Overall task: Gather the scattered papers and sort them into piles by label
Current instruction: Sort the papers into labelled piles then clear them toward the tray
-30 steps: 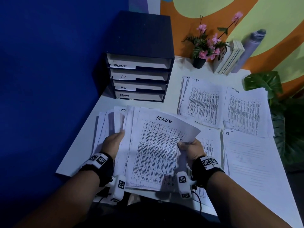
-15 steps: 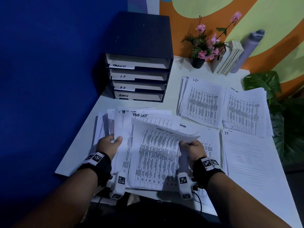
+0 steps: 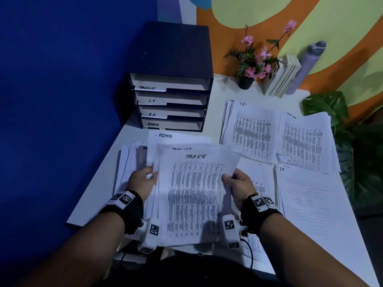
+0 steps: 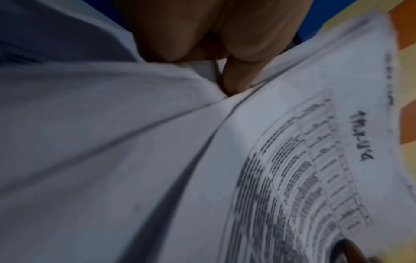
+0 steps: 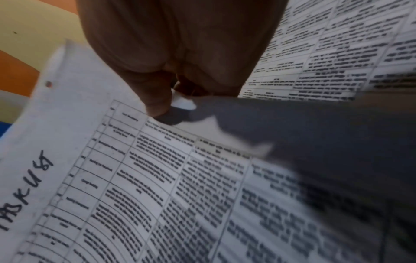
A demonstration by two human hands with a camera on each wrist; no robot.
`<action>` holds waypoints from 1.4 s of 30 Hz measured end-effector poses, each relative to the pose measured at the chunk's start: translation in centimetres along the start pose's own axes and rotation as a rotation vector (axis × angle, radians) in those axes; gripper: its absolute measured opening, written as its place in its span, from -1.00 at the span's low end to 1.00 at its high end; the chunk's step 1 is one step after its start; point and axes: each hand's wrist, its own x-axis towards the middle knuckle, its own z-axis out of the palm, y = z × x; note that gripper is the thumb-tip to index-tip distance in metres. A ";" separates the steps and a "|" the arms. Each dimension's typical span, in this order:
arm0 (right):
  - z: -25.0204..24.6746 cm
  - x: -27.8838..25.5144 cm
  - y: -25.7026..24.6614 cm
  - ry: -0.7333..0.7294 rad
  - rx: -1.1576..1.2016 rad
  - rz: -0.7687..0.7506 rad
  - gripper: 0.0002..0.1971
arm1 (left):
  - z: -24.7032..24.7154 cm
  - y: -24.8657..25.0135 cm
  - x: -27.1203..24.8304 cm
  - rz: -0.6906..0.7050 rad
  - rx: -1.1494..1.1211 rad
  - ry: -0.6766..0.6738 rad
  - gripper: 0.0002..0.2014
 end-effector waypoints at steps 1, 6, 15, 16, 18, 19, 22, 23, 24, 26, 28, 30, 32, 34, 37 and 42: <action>0.1 -0.1 -0.5 0.004 0.014 0.003 -0.77 | 0.3 0.6 -0.1 0.003 -0.025 -0.013 -0.88; -1.0 0.4 -2.8 0.098 0.004 -0.096 -0.79 | 2.4 3.9 -1.3 0.010 -0.071 -0.073 -0.54; -5.8 0.3 -4.3 -0.092 -0.205 -0.025 -0.81 | 6.3 9.4 -1.8 0.208 -0.116 0.218 -0.84; -6.8 0.5 -3.9 -0.097 -0.222 -0.007 -0.88 | 6.7 9.8 -2.0 0.220 -0.140 0.221 -0.88; -8.7 1.0 -2.8 -0.017 -0.241 -0.020 -0.91 | 7.6 10.3 -2.4 0.224 -0.158 0.209 -0.93; -9.6 1.2 -2.8 0.055 -0.269 -0.021 -0.89 | 8.1 10.2 -2.5 0.226 -0.149 0.198 -0.95; -12.8 2.5 -3.7 0.288 -0.230 -0.006 -0.82 | 9.6 9.9 -3.1 0.249 -0.070 0.154 -0.92; -13.8 2.7 -4.8 0.329 -0.162 0.007 -0.85 | 10.1 9.9 -3.4 0.252 -0.059 0.141 -0.90; -15.0 3.2 -5.8 0.373 -0.101 0.003 -0.86 | 10.5 10.1 -3.9 0.256 -0.049 0.127 -0.89; -17.7 3.8 -8.6 0.480 -0.098 -0.058 -0.71 | 11.2 10.3 -4.5 0.268 -0.046 0.093 -0.87; -20.6 4.6 -11.0 0.599 -0.311 -0.142 -0.80 | 11.6 10.5 -5.0 0.275 -0.041 0.056 -0.84; -23.6 5.7 -12.8 0.661 -0.506 -0.153 -0.88 | 11.8 10.6 -5.2 0.280 -0.043 0.038 -0.81; -25.7 6.5 -14.1 0.691 -0.589 -0.116 -0.82 | 12.1 10.6 -5.4 0.285 -0.042 0.024 -0.80; -27.5 7.6 -15.0 0.727 -0.646 -0.082 -0.75 | 12.4 10.5 -5.7 0.286 -0.043 0.016 -0.81; -28.9 8.6 -15.8 0.752 -0.746 -0.045 -0.72 | 12.6 10.4 -6.0 0.297 -0.047 0.000 -0.81; -28.4 9.8 -16.1 0.749 -0.965 -0.107 -0.44 | 13.2 9.5 -6.4 0.293 0.006 -0.010 -0.80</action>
